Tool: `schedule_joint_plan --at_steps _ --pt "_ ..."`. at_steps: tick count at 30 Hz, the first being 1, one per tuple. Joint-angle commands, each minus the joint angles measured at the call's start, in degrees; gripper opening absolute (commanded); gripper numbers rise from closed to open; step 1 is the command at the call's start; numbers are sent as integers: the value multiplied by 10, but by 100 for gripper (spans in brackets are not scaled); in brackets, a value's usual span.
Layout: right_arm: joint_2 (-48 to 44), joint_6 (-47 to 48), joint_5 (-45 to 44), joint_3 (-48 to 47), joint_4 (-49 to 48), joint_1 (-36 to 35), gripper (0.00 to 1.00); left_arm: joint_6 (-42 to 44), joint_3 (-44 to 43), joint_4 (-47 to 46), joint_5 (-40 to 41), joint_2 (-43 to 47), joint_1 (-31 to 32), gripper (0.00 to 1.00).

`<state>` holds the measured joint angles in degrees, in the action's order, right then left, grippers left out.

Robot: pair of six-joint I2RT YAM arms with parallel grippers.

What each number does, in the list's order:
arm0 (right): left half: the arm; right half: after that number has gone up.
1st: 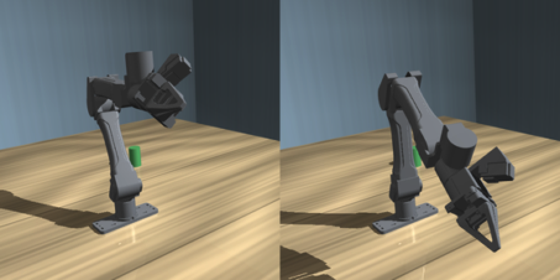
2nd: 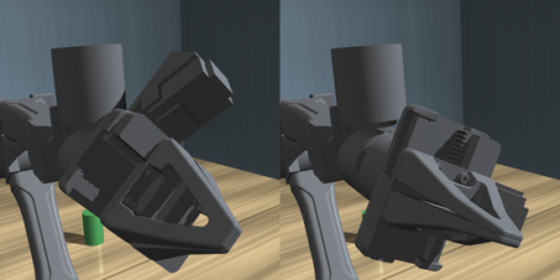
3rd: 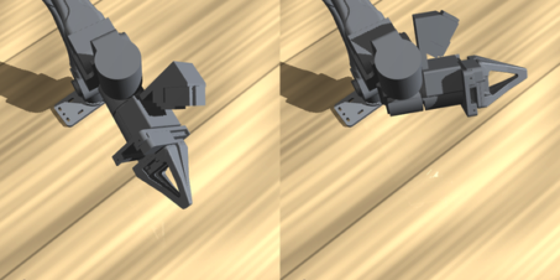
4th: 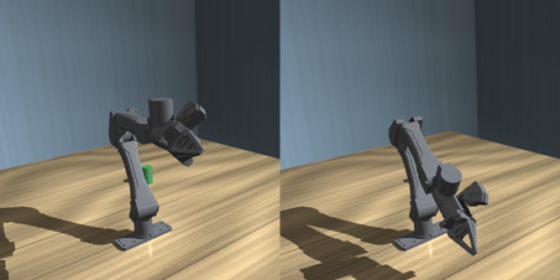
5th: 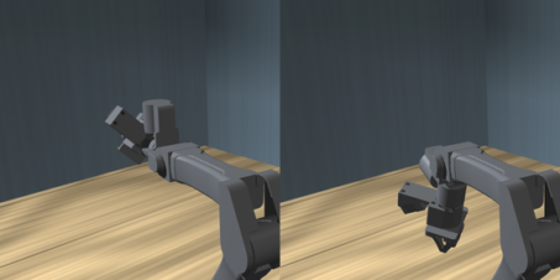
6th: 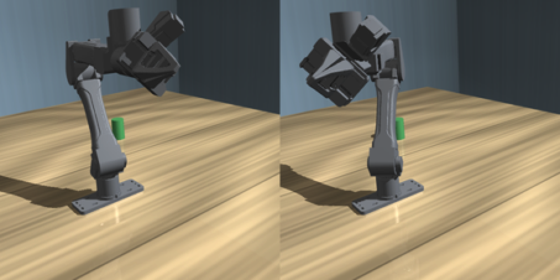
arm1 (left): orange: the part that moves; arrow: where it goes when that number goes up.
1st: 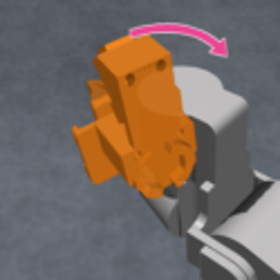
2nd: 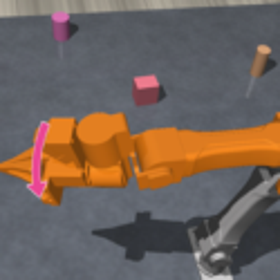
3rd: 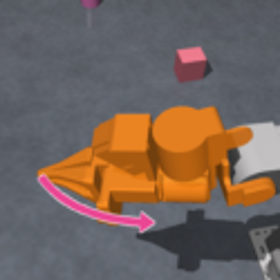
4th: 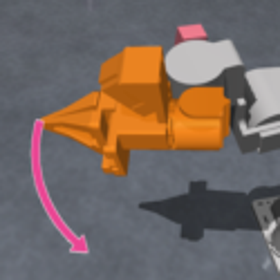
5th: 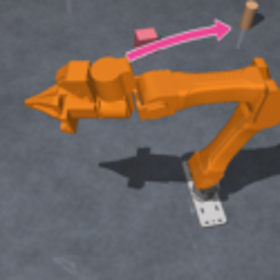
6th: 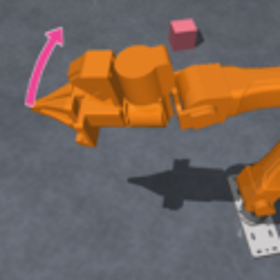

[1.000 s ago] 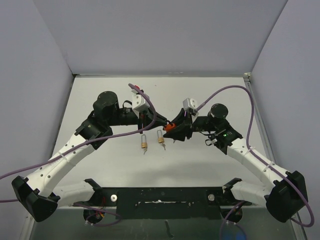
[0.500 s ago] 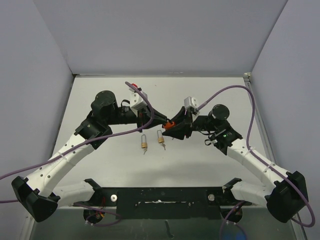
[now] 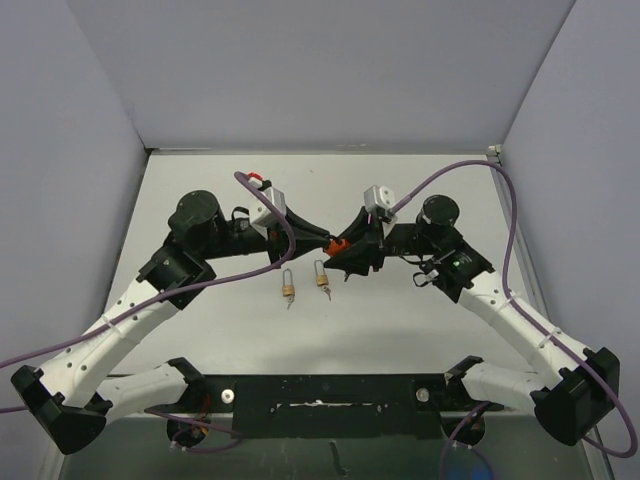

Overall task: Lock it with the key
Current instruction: Lock the lock.

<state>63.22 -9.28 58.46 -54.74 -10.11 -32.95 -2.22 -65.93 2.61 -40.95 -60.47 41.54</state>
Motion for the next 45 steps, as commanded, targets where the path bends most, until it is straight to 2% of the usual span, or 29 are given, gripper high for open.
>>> schedule_joint_plan --at_steps 1,9,18,36,45 --pt "-9 -14 -66 -52 -68 3 0 -21 20 73 -46 -13 21 0" --pt "-1 -20 -71 -95 -17 -1 0 -24 22 86 -68 -33 29 0" --pt "-11 3 -115 -149 49 0 0 -5 26 125 -46 -39 59 0" --pt "15 -75 -151 -219 -16 4 0 -22 66 84 -79 -46 82 0" --pt "52 -104 -89 -285 -39 14 0 -52 102 50 -124 -53 93 0"
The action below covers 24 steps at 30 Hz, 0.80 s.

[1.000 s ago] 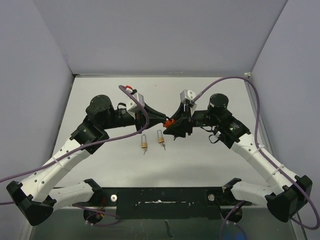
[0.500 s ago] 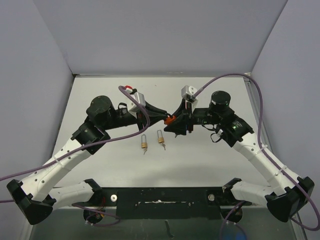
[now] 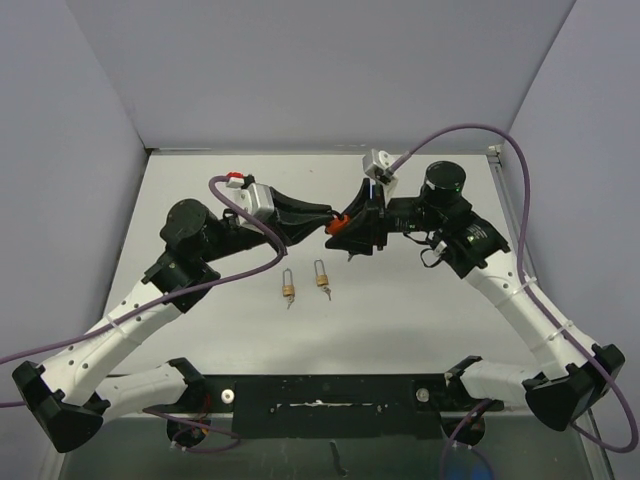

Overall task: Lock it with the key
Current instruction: Lock the lock.

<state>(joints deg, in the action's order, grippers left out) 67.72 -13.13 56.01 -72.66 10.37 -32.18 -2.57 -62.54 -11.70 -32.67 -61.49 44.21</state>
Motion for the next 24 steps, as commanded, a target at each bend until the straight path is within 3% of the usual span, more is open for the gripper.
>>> schedule_joint_plan --at_steps 1,8,12,15,24 --pt "11 -66 -53 -110 -244 8 0 -50 69 195 -211 -45 69 0" --pt "10 -66 41 -92 -261 14 0 -51 56 267 -206 -63 86 0" --pt "-18 -8 52 -77 -202 11 0 -52 38 324 -196 -80 86 0" --pt "-40 44 27 -81 -138 7 0 -47 24 361 -197 -92 87 0" --pt "-62 109 -95 -91 -66 -15 0 -55 21 405 -186 -129 89 0"
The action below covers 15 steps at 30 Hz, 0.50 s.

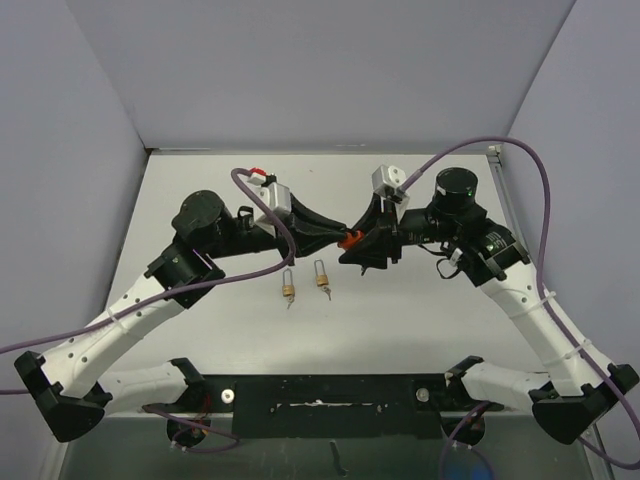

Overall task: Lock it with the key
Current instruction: Lock the lock.

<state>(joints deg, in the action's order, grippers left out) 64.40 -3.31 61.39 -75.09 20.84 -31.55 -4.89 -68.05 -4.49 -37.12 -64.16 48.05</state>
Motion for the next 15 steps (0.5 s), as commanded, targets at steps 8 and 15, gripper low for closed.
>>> schedule_joint_plan --at_steps 8,15 --pt "-36 38 -230 -55 -174 -59 0 -50 110 293 -125 -117 55 0" --pt "-31 51 -221 -58 -155 -71 0 -53 113 279 -115 -100 56 0"
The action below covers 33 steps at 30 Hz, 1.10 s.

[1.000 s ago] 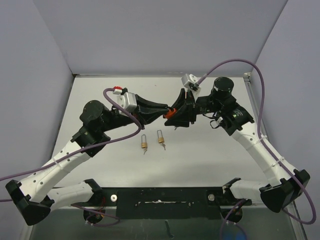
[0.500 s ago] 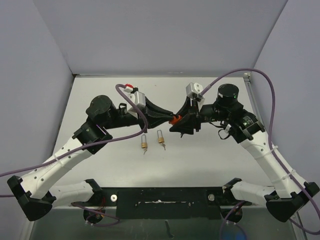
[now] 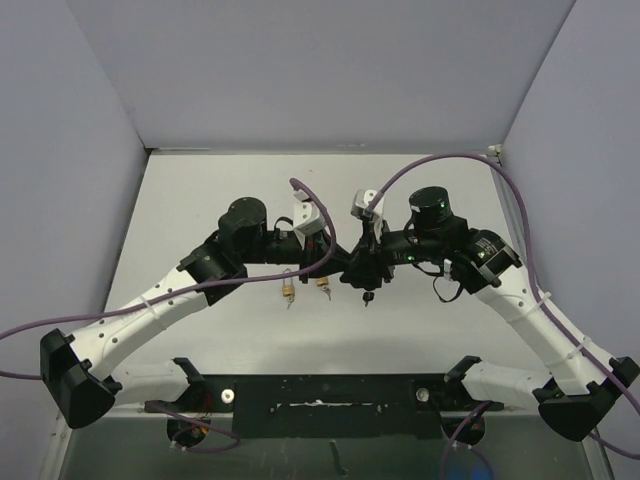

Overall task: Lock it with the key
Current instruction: Lock the lock, then place the lock at the center of the board.

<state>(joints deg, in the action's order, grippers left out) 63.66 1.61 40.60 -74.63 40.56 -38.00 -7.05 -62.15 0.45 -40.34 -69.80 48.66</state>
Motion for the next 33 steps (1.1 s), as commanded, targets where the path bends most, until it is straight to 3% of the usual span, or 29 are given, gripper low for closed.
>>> schedule_joint_plan --at_steps 1,6,8,11,12,13,15,29,33 --pt "-27 2 -13 -57 -352 -7 0 -32 53 227 -73 -37 50 0" --pt "-26 -1 4 -39 -318 -7 2 -39 39 195 -1 3 48 0" --pt "-25 5 15 -28 -296 -7 23 -47 36 165 29 27 44 0" --pt "-24 14 23 -13 -262 -7 80 -48 25 134 96 60 36 0" --pt "-26 14 22 -3 -258 -7 91 -46 22 126 115 70 32 0" --pt "-28 15 19 7 -255 -7 94 -45 18 117 128 78 26 0" --pt "-34 15 7 35 -253 -8 100 -45 7 103 132 88 6 0" --pt "-179 -62 -190 271 -353 -2 98 -43 -20 68 53 70 -76 0" --pt "-207 -87 -180 325 -411 21 100 -44 -21 58 37 71 -88 0"
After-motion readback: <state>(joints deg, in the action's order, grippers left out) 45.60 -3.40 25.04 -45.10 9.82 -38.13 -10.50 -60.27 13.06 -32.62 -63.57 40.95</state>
